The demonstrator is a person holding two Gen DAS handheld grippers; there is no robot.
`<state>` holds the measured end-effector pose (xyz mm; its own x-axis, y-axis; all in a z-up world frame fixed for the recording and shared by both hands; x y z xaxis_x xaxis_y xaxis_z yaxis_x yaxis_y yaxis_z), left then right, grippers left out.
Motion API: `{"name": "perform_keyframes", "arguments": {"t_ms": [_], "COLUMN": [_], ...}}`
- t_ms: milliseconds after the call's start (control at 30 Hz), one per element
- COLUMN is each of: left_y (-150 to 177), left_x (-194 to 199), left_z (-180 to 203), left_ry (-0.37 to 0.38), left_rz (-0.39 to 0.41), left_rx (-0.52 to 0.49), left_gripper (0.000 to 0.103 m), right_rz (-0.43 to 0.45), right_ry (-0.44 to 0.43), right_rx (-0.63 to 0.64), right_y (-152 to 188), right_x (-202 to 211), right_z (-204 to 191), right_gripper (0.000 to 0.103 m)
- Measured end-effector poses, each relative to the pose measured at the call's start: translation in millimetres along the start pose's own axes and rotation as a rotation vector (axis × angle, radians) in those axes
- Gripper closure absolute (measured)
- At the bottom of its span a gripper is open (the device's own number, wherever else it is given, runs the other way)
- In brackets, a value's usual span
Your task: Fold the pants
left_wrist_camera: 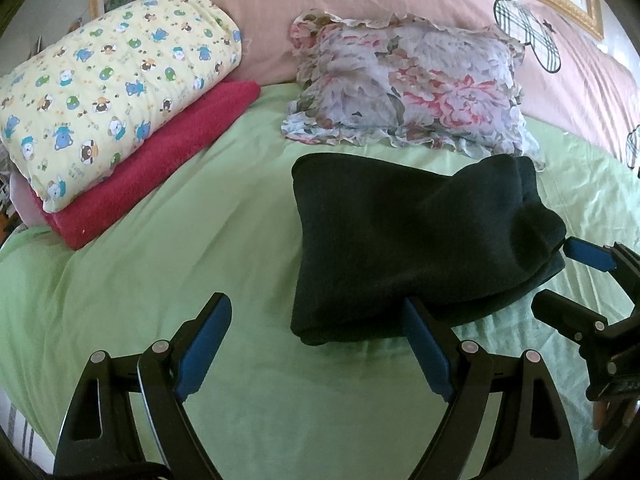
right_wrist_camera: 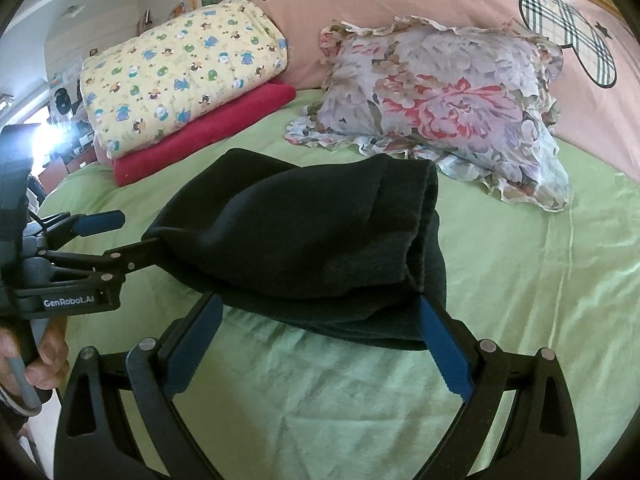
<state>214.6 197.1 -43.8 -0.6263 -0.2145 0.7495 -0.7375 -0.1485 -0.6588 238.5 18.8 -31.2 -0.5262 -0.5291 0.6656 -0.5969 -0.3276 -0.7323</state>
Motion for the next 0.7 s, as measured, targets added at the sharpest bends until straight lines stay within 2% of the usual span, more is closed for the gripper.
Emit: {"name": "perform_keyframes", "arguments": {"t_ms": [700], "left_y": [-1.8], "left_x": [1.8], "left_z": [0.2], "left_ry": [0.000], "left_rz": [0.000], "left_rx": [-0.004], "left_gripper": [0.017], "right_rz": [0.003], "right_ry": [-0.001], "right_rx": [-0.001], "right_y": [-1.4], "right_x": [0.5], "right_z": [1.1], "right_gripper": [0.007]}}
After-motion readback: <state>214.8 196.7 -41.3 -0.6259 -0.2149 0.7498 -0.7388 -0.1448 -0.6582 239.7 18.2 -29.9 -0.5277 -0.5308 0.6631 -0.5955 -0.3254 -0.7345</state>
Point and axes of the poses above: each gripper's, at about its wrist camera, not at the fingertips, and x roughly against the way its jaws point, z to its right, y to its underside, the point moved 8 cm from there along -x, roughly the way its jaws point, and after that the axes turned 5 degrees about -z, right-handed, at the moved point
